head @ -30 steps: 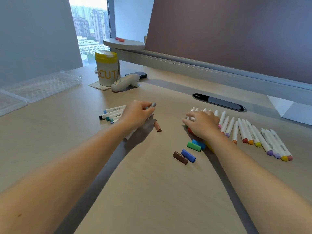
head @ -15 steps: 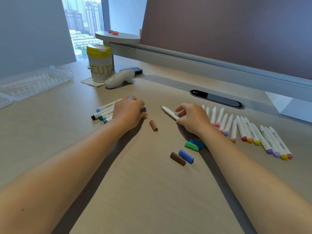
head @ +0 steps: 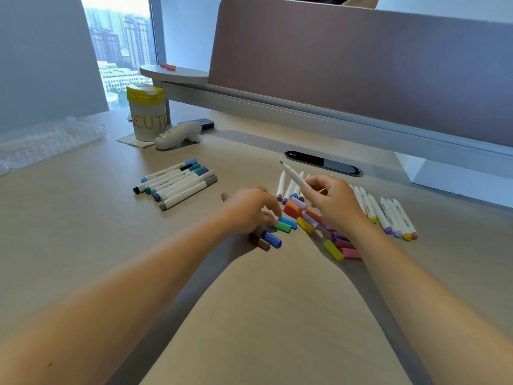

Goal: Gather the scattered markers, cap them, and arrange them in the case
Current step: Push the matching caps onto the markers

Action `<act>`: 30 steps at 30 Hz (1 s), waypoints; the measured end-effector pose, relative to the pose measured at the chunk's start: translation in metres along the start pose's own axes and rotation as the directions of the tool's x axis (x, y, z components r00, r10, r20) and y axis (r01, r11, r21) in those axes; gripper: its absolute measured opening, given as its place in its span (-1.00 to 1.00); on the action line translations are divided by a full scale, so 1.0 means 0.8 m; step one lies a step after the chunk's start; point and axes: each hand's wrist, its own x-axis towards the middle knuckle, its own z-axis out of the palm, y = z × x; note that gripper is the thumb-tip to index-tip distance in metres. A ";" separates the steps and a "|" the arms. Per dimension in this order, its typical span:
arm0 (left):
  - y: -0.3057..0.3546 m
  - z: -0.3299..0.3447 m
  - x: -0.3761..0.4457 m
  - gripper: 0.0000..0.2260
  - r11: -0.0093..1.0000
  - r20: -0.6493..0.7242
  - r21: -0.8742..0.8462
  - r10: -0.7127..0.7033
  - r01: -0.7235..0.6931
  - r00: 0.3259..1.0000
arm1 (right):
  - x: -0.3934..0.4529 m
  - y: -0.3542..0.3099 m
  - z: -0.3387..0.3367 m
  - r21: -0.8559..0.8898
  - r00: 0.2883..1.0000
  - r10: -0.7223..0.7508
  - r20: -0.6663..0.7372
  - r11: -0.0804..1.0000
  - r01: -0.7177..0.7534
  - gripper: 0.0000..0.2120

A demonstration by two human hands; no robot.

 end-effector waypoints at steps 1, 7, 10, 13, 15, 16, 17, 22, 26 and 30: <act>0.005 0.003 0.001 -0.79 1.000 0.020 0.015 -0.008 0.008 1.000 | -0.005 0.003 -0.004 -0.006 1.000 0.007 -0.003 1.000 -0.007 -0.78; 0.014 0.010 0.005 -0.76 0.994 0.036 0.099 -0.050 0.046 0.998 | -0.029 0.008 -0.016 -0.026 0.999 0.041 0.010 0.999 -0.040 -0.76; 0.010 0.006 0.000 -0.77 0.995 -0.042 0.054 -0.082 0.084 0.996 | -0.033 0.007 -0.013 -0.023 0.998 0.061 -0.018 0.998 -0.062 -0.80; 0.001 -0.004 -0.011 -0.80 0.984 -0.152 -0.173 -0.078 0.051 0.985 | -0.035 0.005 -0.009 -0.061 0.999 0.029 -0.037 0.998 -0.031 -0.78; -0.005 -0.011 -0.019 -0.77 0.946 -0.195 -0.323 -0.102 0.034 0.975 | -0.036 0.000 -0.007 -0.082 0.999 0.003 -0.037 0.997 -0.006 -0.77; -0.008 -0.014 -0.022 -0.75 0.931 -0.211 -0.363 -0.112 0.028 0.971 | -0.036 -0.002 -0.005 -0.083 0.999 -0.009 -0.041 0.997 0.005 -0.77; -0.011 -0.016 -0.024 -0.72 0.921 -0.222 -0.390 -0.119 0.023 0.968 | -0.035 -0.005 -0.003 -0.079 0.999 -0.019 -0.043 0.997 0.016 -0.78; -0.026 -0.024 -0.031 -0.77 0.839 -0.239 -0.539 -0.235 0.073 0.942 | -0.034 -0.019 0.010 -0.090 0.999 -0.031 -0.009 0.995 0.030 -0.84; -0.036 -0.033 -0.031 -0.85 0.697 -0.236 -0.706 -0.398 0.125 0.887 | -0.034 -0.028 0.017 -0.094 0.997 -0.052 0.057 0.994 0.058 -0.85; -0.042 -0.038 -0.031 -0.88 0.521 -0.174 -0.840 -0.522 0.151 0.835 | -0.034 -0.037 0.025 -0.065 0.991 -0.112 0.070 0.991 0.117 -0.83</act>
